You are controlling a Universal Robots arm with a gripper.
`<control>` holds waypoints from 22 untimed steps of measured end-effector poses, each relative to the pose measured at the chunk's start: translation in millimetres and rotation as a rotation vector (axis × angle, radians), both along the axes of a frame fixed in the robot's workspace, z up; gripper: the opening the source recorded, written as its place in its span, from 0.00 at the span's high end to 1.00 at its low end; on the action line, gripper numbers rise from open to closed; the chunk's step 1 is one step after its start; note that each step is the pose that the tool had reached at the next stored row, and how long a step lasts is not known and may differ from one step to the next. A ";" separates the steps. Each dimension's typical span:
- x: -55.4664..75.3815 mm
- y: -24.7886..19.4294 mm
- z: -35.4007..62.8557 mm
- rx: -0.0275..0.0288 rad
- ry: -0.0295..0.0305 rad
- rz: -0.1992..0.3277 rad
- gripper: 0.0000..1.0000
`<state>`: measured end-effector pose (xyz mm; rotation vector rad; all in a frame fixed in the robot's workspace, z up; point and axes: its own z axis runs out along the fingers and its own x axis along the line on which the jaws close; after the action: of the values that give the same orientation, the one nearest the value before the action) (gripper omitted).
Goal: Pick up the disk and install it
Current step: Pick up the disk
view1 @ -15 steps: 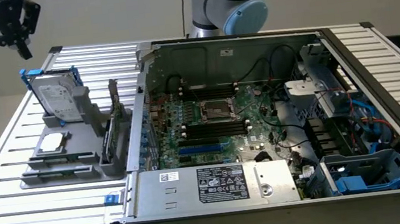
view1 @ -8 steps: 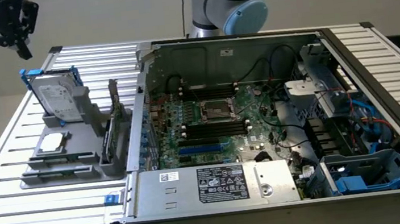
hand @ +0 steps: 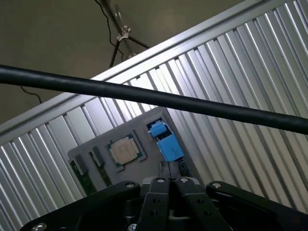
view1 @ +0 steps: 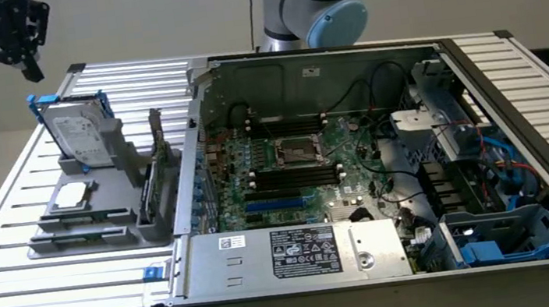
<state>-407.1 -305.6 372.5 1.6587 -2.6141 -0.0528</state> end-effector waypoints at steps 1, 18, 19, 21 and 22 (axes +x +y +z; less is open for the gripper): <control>0.0 0.0 0.0 0.0000 0.0000 0.018 0.89; -1.8 0.2 -8.2 0.0110 -0.0074 0.283 0.89; -2.4 0.4 -9.0 0.0123 -0.0085 0.290 0.89; -3.2 1.7 -9.7 0.0129 -0.0091 0.305 0.89; -3.7 2.7 -9.8 0.0130 -0.0092 0.310 0.89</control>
<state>-410.7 -302.9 362.7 2.0491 -2.3340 -0.0507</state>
